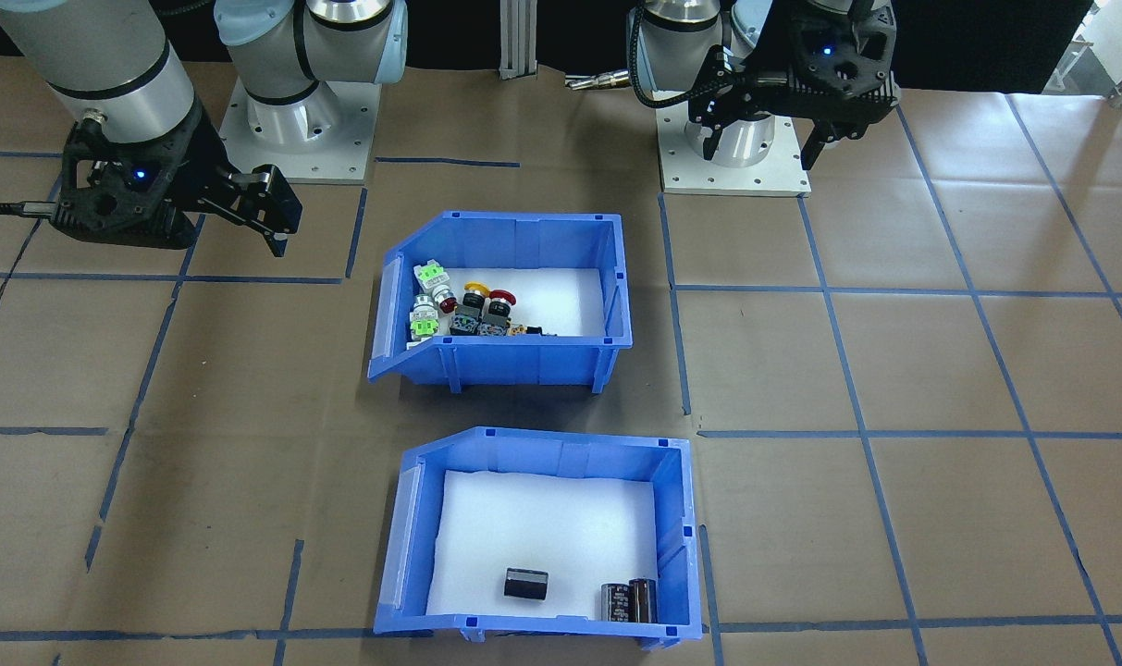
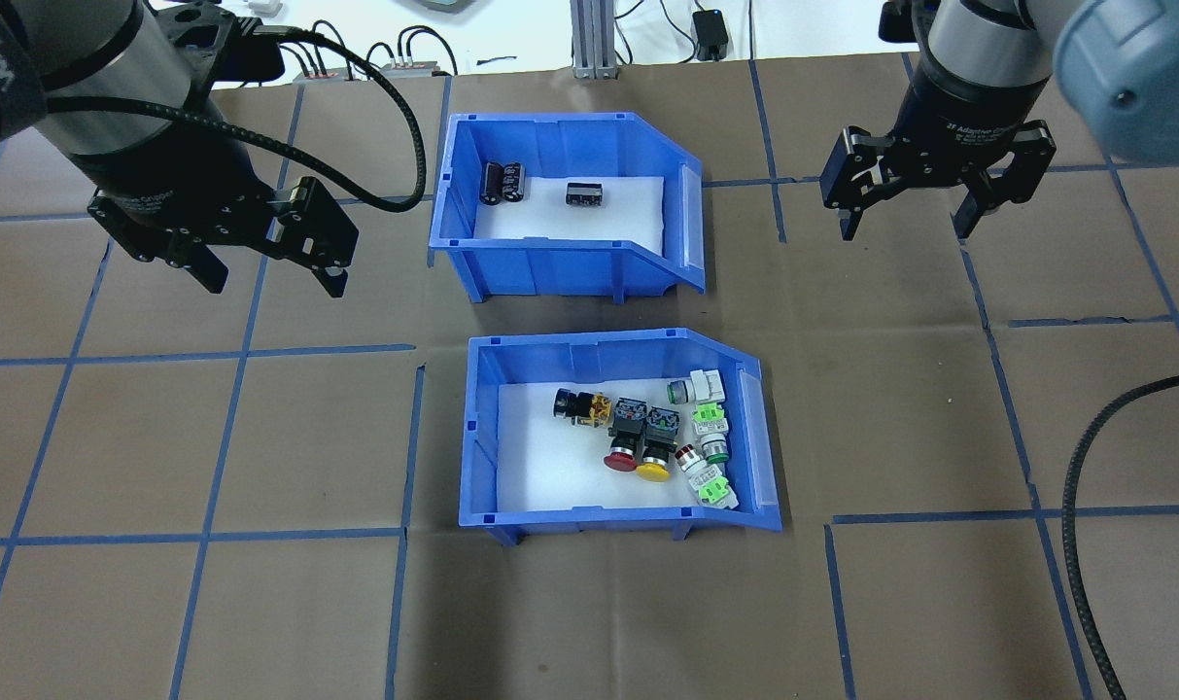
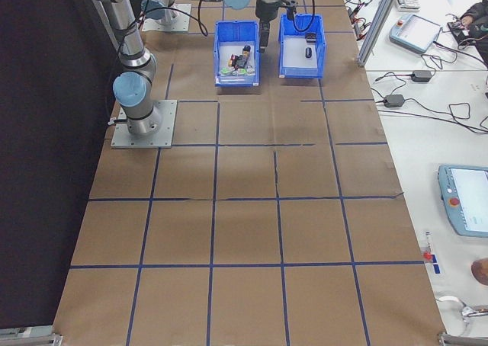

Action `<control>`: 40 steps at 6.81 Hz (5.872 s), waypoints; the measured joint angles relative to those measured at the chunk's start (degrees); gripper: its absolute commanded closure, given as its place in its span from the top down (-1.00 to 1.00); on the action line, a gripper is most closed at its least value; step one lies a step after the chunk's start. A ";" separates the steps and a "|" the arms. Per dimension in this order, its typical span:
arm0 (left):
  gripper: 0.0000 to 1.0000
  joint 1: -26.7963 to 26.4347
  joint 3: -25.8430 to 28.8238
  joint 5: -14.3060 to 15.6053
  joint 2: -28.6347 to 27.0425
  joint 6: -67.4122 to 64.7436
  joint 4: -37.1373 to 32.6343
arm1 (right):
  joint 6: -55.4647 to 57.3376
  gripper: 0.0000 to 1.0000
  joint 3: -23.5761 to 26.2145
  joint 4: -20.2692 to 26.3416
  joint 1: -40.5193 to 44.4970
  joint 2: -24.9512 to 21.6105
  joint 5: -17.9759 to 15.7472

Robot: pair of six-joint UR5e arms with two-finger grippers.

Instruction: Place button box in front

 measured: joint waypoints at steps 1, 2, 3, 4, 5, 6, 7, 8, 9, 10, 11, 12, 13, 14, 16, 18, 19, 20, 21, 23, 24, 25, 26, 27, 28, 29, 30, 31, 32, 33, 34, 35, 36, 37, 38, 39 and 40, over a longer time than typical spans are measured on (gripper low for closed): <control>1.00 0.00 -0.03 0.00 0.02 0.00 0.02 | 0.14 1.00 0.71 -0.68 0.00 -0.37 0.00; 1.00 0.00 -0.05 0.05 0.01 0.02 0.06 | 0.20 1.00 1.25 -0.92 -0.02 -0.68 0.04; 1.00 0.00 -0.09 0.22 -0.07 0.06 0.08 | 0.19 1.00 1.47 -1.02 -0.03 -0.84 0.06; 1.00 0.00 -0.13 0.29 -0.23 0.06 0.11 | 0.12 1.00 1.53 -1.08 0.00 -0.88 0.08; 1.00 0.00 -0.21 0.19 -0.39 0.16 0.19 | 0.00 1.00 1.56 -1.11 0.03 -0.90 0.17; 1.00 -0.03 -0.37 0.16 -0.42 0.58 0.29 | -0.17 1.00 1.57 -1.18 0.03 -0.91 0.29; 1.00 -0.09 -0.54 0.35 -0.42 0.88 0.38 | -0.38 1.00 1.55 -1.32 0.03 -0.90 0.37; 1.00 -0.13 -0.60 0.63 -0.43 0.71 0.57 | -0.58 1.00 1.31 -1.41 0.03 -0.75 0.35; 1.00 -0.16 -0.96 0.66 -0.39 -0.64 0.83 | -0.82 1.00 0.82 -1.55 -0.01 -0.32 0.26; 1.00 -0.20 -1.96 0.64 0.15 -5.60 0.98 | -1.12 1.00 0.38 -1.80 -0.04 0.47 0.26; 1.00 -0.23 -3.41 0.74 0.98 -13.50 1.07 | -1.52 1.00 -0.51 -2.05 -0.03 1.64 0.40; 1.00 -0.25 -4.94 0.61 1.38 -22.12 1.90 | -2.08 1.00 -2.44 -2.12 0.09 3.17 0.62; 1.00 -0.26 -6.19 0.48 1.53 -30.37 3.29 | -3.96 1.00 -4.82 -2.08 0.43 5.16 0.78; 1.00 -0.26 -7.33 0.42 1.64 -38.46 4.14 | -8.87 1.00 -7.57 -2.06 0.92 7.44 1.50; 1.00 -0.68 -10.53 0.24 2.27 -57.02 4.80 | -21.46 1.00 -12.39 -2.21 2.21 12.18 3.23; 1.00 -1.12 -16.83 -2.23 4.27 -74.16 8.77 | -32.15 1.00 -17.06 -4.58 6.34 17.90 2.89; 1.00 -2.23 -19.78 -3.50 4.77 -81.19 12.21 | -36.40 1.00 -19.88 -5.10 9.17 20.87 2.45; 1.00 -5.04 -21.52 -4.17 4.65 -88.11 14.81 | -40.46 1.00 -22.34 -5.29 11.98 23.57 2.23; 1.00 -8.46 -22.62 -4.46 4.24 -93.60 15.96 | -44.90 1.00 -23.83 -5.79 14.52 25.81 2.23; 0.99 -12.66 -26.14 -10.08 3.77 -100.93 18.92 | -55.26 1.00 -24.99 -7.12 19.85 29.25 2.20; 0.99 -13.51 -29.23 -12.89 3.75 -102.94 23.42 | -59.67 1.00 -25.13 -8.50 22.55 30.86 2.11; 0.99 -14.17 -32.25 -14.14 3.68 -104.81 28.54 | -61.89 1.00 -25.14 -10.49 24.60 32.29 2.02; 0.99 -14.84 -34.12 -14.70 3.39 -106.94 32.71 | -62.83 1.00 -25.08 -12.91 26.00 33.73 1.93; 0.99 -15.68 -34.87 -14.87 2.40 -108.61 35.31 | -63.22 1.00 -24.93 -15.35 26.75 35.14 1.85; 0.97 -16.84 -35.14 -14.97 0.44 -110.17 38.15 | -63.35 1.00 -24.75 -17.54 27.14 36.80 1.21; 0.86 -18.16 -35.23 -15.03 -1.77 -111.67 41.07 | -63.37 1.00 -24.53 -19.13 27.49 38.36 0.14; 0.99 -19.45 -35.29 -15.06 -3.40 -112.07 42.82 | -63.33 0.99 -23.91 -19.83 27.80 39.26 -0.37; 0.99 -20.42 -35.32 -15.03 -3.93 -112.07 43.45 | -63.28 0.54 -22.55 -20.34 27.92 39.25 -0.55; 0.99 -21.01 -35.39 -14.93 -4.00 -112.02 43.57 | -63.29 -0.17 -20.96 -21.68 27.95 38.87 -0.65; 0.99 -21.37 -35.54 -14.92 -4.29 -112.05 43.55 | -63.38 -0.65 -19.99 -23.54 27.98 38.59 -0.77; 0.95 -21.68 -35.83 -14.96 -4.54 -112.13 43.52 | -63.45 -0.89 -19.75 -24.44 27.98 38.45 -0.85; 0.93 -21.86 -36.19 -14.85 -5.00 -112.09 43.77 | -63.48 -0.94 -19.89 -24.72 27.97 38.38 -0.88; 0.78 -22.00 -36.48 -14.67 -6.33 -112.12 45.12 | -63.52 -0.94 -20.15 -24.81 27.86 38.27 -0.89; 0.33 -22.40 -36.74 -14.59 -8.10 -112.46 47.04 | -63.68 -0.95 -20.56 -24.67 27.55 37.85 -0.86; -0.14 -23.06 -36.96 -14.56 -9.38 -112.84 48.36 | -64.33 -0.95 -21.12 -24.14 26.83 36.64 -0.77; -0.66 -23.50 -37.11 -14.57 -9.94 -113.09 49.07 | -65.52 -0.96 -21.34 -23.29 25.33 34.86 -0.59; -1.00 -23.75 -37.19 -14.58 -9.95 -113.22 49.46 | -67.28 -0.96 -21.20 -21.79 22.87 32.65 -0.32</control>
